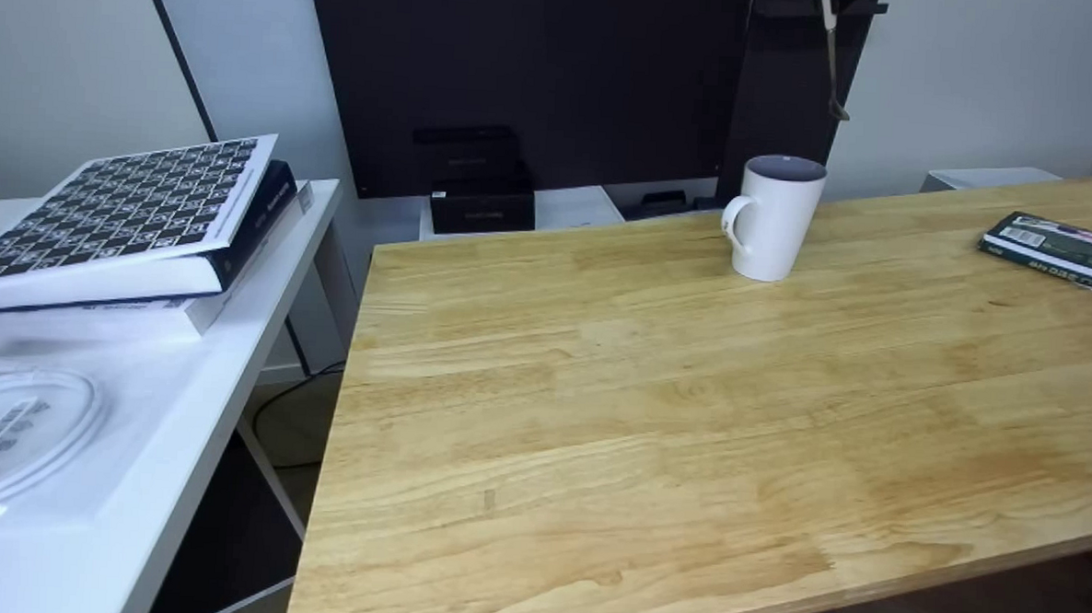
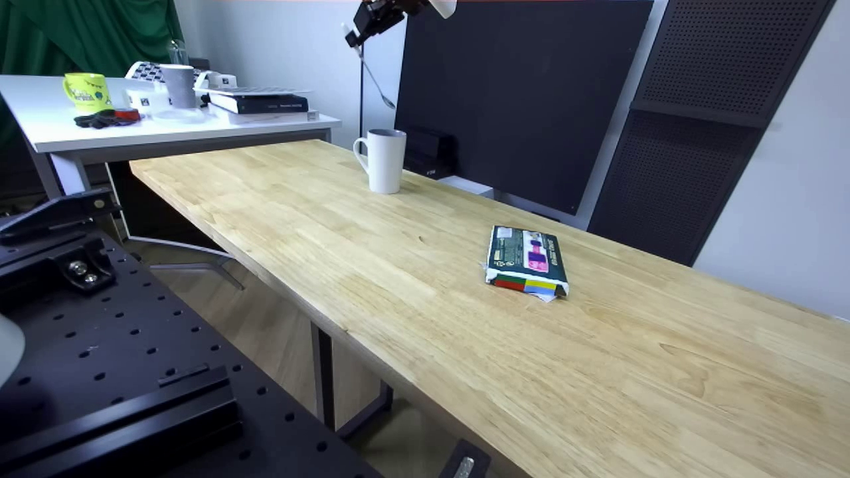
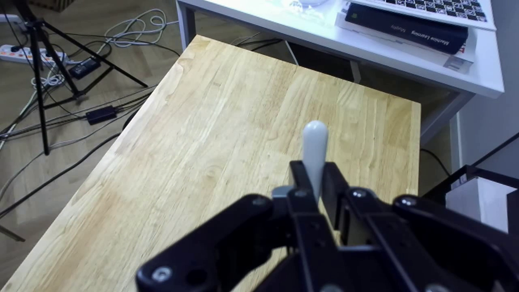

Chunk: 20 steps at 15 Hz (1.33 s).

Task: Pick up the silver spoon from the table and put it in the mug cup

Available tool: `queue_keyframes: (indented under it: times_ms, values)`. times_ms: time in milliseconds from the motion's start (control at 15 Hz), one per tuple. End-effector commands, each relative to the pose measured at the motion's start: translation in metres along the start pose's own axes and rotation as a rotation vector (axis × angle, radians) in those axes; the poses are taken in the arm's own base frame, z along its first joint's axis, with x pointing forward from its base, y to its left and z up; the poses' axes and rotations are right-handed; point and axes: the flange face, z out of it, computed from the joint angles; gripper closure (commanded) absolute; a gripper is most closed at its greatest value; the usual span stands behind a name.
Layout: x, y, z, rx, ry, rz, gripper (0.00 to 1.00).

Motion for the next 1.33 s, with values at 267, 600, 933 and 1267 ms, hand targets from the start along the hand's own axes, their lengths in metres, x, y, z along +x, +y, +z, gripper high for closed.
queue_keyframes:
  times_ms: [267,600,933,1267]
  values:
    - [-0.0002,-0.0002,-0.0005,-0.001,0.000,0.001,0.86]
    - [-0.0002,-0.0003,-0.0005,-0.001,0.000,0.001,0.86]
    - [-0.0005,-0.0030,-0.0028,0.008,-0.013,0.001,0.97]
    - [-0.0014,-0.0096,-0.0066,0.016,-0.054,0.006,0.97]
